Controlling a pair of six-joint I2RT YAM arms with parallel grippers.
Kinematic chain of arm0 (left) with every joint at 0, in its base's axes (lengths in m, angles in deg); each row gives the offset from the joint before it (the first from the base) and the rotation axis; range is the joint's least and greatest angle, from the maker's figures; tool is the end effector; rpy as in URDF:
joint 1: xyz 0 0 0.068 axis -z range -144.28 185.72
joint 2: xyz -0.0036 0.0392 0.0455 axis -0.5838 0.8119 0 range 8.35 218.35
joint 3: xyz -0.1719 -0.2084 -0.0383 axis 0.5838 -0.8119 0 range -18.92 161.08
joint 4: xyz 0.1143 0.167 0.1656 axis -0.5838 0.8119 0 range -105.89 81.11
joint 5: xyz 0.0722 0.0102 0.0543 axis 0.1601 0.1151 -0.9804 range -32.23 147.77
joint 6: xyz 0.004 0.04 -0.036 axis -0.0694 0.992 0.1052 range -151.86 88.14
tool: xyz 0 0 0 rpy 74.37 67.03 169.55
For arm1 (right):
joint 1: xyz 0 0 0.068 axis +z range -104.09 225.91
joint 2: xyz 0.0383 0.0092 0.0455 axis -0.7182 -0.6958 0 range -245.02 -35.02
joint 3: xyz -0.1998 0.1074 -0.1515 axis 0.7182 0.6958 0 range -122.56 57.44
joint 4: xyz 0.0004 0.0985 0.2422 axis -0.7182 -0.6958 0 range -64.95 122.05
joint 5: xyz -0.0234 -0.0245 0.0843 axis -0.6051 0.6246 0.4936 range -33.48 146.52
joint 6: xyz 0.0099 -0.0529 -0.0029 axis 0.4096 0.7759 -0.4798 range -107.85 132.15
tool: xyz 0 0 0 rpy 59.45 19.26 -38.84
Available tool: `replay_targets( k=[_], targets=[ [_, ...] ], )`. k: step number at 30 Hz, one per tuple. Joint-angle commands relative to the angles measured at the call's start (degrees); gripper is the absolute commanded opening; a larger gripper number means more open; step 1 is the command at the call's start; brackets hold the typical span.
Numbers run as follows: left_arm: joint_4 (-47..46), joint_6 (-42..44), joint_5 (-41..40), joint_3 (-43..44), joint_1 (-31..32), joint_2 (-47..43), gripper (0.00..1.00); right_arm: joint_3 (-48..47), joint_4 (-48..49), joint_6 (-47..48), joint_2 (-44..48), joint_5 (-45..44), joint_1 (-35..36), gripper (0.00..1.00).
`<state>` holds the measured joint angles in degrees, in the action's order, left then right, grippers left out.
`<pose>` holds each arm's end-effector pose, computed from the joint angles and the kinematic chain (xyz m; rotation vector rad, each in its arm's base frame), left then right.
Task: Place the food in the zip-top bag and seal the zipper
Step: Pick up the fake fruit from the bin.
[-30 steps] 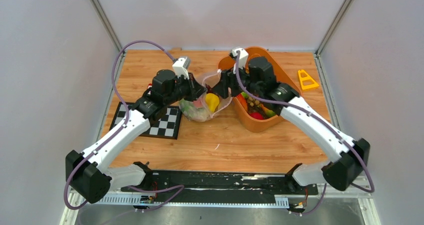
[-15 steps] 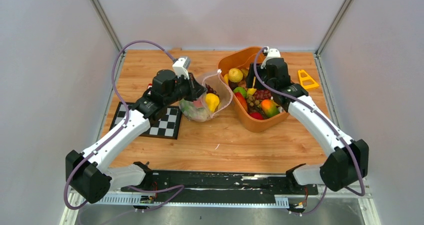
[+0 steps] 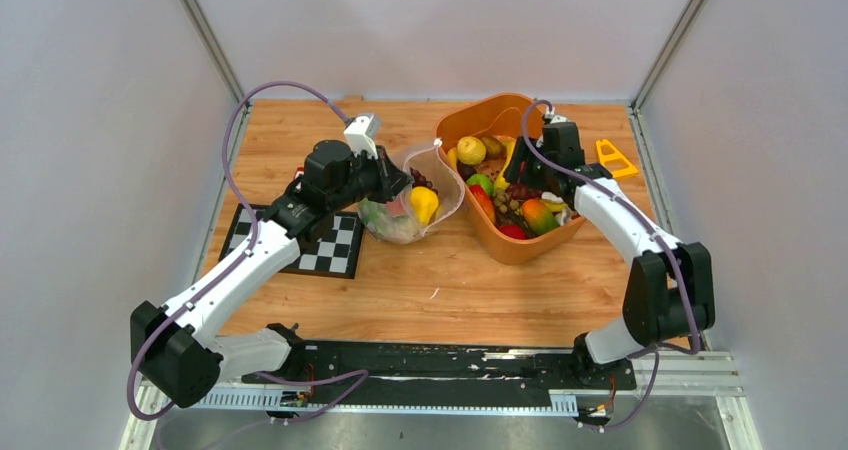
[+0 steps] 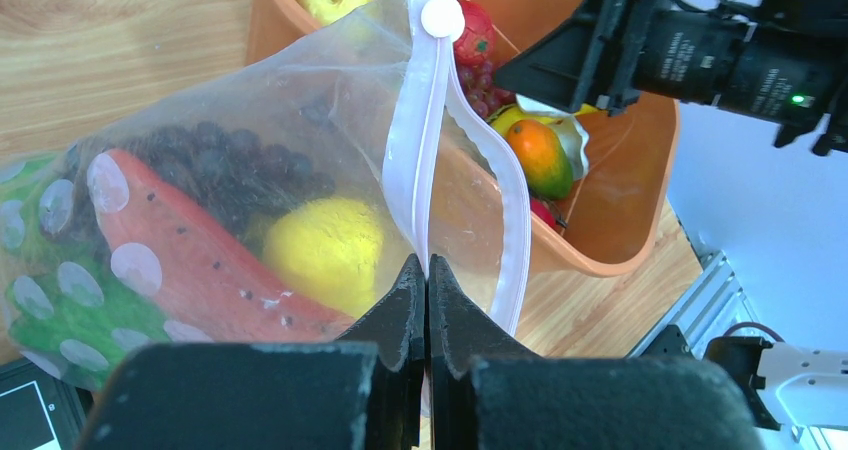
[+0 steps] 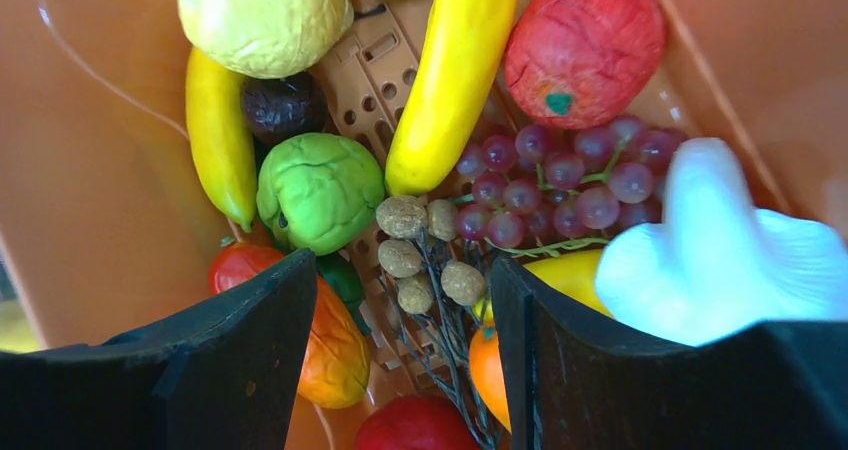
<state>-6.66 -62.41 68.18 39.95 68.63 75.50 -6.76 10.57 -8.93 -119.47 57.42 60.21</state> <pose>0.2254 -0.1534 0.3481 0.1726 1.9718 -0.9146 0.3166 0.0814 0.2748 0.1291 2.3185 0.3338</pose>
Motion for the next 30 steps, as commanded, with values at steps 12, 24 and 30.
replay_targets(
  k=[12, 24, 30],
  targets=[
    [-1.2, 0.4, -0.4, -0.2, 0.0, -2.5, 0.00, -9.0, 6.3, -6.4, -18.3, -0.5, -0.1, 0.57],
    [-1.1, 0.9, -0.9, -0.4, 0.0, -2.2, 0.00, -5.6, 16.0, -2.1, -19.0, -2.1, 0.1, 0.14],
    [-1.3, 0.8, -0.5, 0.0, 0.0, -1.4, 0.00, -2.0, 14.3, -1.8, -11.1, -2.0, 0.1, 0.08]
  ],
)
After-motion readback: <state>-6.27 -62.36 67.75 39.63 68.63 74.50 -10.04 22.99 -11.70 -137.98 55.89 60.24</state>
